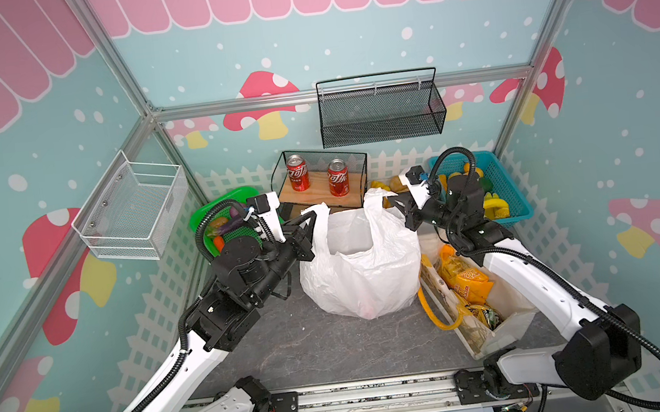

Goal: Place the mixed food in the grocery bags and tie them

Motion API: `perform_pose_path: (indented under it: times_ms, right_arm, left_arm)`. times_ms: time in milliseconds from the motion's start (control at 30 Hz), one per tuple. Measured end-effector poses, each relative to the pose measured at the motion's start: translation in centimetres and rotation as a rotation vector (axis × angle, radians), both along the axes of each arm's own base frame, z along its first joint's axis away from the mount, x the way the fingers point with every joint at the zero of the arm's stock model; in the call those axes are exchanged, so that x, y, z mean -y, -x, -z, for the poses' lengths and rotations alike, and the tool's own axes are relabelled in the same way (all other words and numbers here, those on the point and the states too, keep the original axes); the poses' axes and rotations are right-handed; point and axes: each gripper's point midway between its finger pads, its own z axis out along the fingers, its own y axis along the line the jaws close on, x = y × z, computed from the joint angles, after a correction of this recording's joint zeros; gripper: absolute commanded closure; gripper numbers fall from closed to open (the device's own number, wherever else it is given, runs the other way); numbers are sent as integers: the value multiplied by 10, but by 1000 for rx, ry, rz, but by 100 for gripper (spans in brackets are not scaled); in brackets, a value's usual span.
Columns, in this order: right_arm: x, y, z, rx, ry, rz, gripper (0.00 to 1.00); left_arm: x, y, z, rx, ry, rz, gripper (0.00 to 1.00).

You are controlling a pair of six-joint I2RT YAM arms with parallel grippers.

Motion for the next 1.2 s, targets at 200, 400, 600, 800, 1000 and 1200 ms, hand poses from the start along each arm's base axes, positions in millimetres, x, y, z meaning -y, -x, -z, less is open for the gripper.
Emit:
perform_pose_path:
  times_ms: [200,400,600,800,1000,1200]
  right_arm:
    - [12,-10,-11,13,-9,94,69]
    - [15,10,-36,77,-26,67,50]
    - [30,60,-71,171,-24,44,30]
    - [31,98,-71,148,1,-32,27]
    - [25,127,-79,137,-4,-136,27]
    - [19,142,-82,133,-18,-210,25]
  left_arm:
    - [-5,-2,-10,0,86,-16,100]
    - [-2,-3,-12,-3,111,-3,100]
    - [4,-8,-5,-21,100,4,100]
    - [6,-10,-3,-26,92,4,100]
    - [10,-14,3,-41,80,9,100]
    - [10,-14,4,-39,73,9,100]
